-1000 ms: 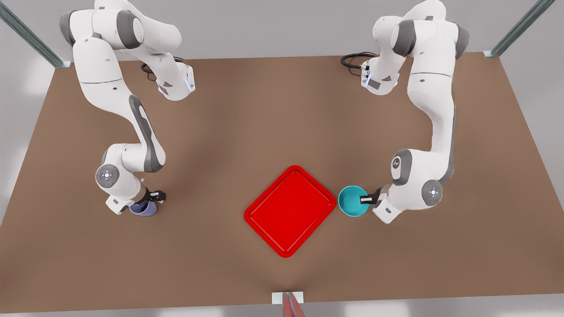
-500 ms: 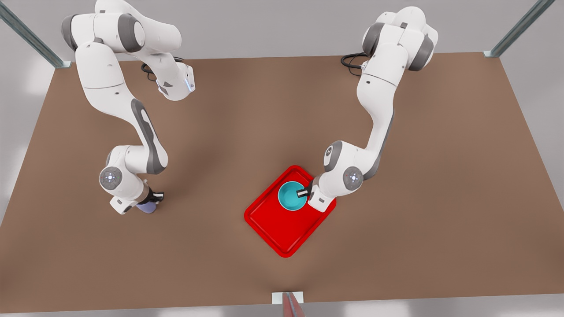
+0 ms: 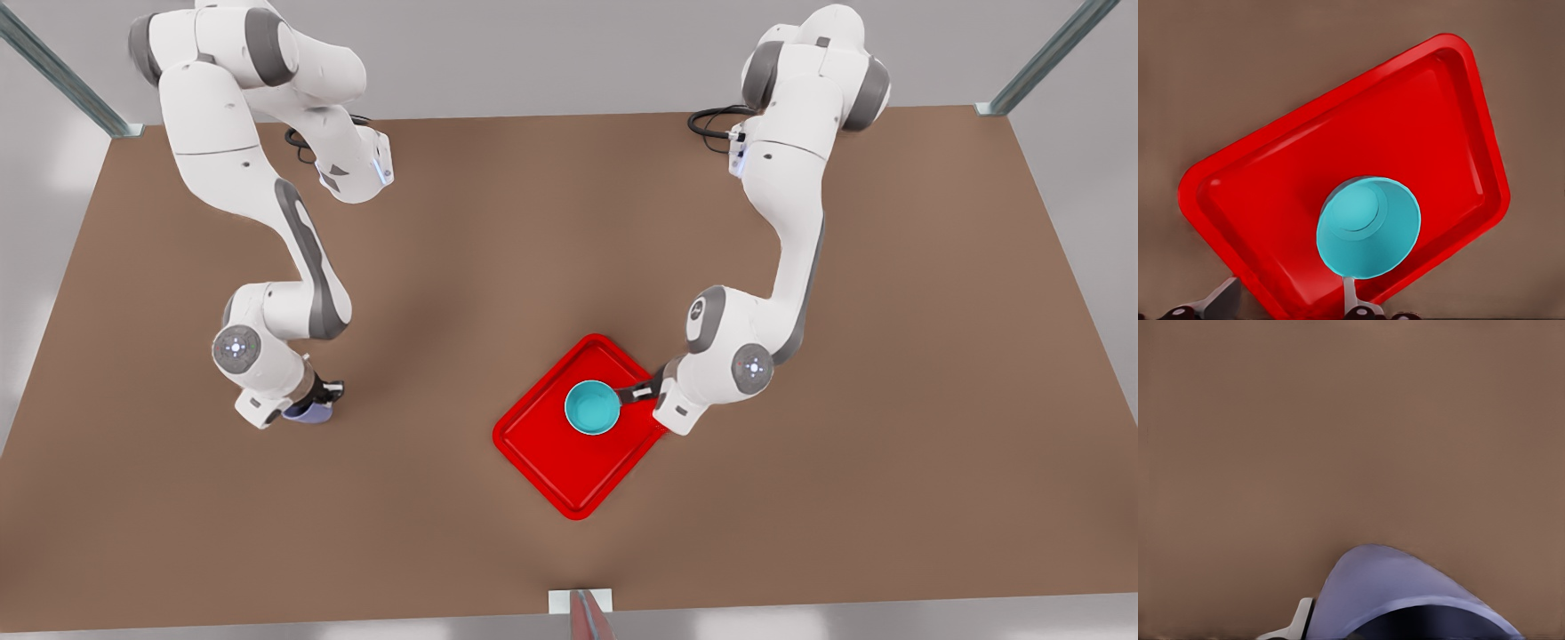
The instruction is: Place the bowl on the tray with the left arm and the cup on the tray with the right arm
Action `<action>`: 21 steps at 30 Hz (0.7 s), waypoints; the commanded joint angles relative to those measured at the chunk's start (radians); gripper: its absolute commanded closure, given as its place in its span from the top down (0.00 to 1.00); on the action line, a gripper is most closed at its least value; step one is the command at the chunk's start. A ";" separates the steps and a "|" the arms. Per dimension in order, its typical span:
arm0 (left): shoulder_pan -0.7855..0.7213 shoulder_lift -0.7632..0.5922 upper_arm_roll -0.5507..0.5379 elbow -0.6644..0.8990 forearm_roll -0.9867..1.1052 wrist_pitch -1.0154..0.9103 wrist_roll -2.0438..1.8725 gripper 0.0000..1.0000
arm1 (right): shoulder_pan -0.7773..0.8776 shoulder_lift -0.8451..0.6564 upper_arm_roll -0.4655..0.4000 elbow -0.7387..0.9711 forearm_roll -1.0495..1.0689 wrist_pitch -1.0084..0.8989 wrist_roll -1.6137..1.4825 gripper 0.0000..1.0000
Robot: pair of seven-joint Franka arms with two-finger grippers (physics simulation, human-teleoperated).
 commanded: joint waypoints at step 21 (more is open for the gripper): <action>0.349 -0.362 -0.132 0.018 0.578 -0.377 0.355 1.00 | 0.544 0.463 -0.090 0.841 0.112 -0.250 0.592 0.21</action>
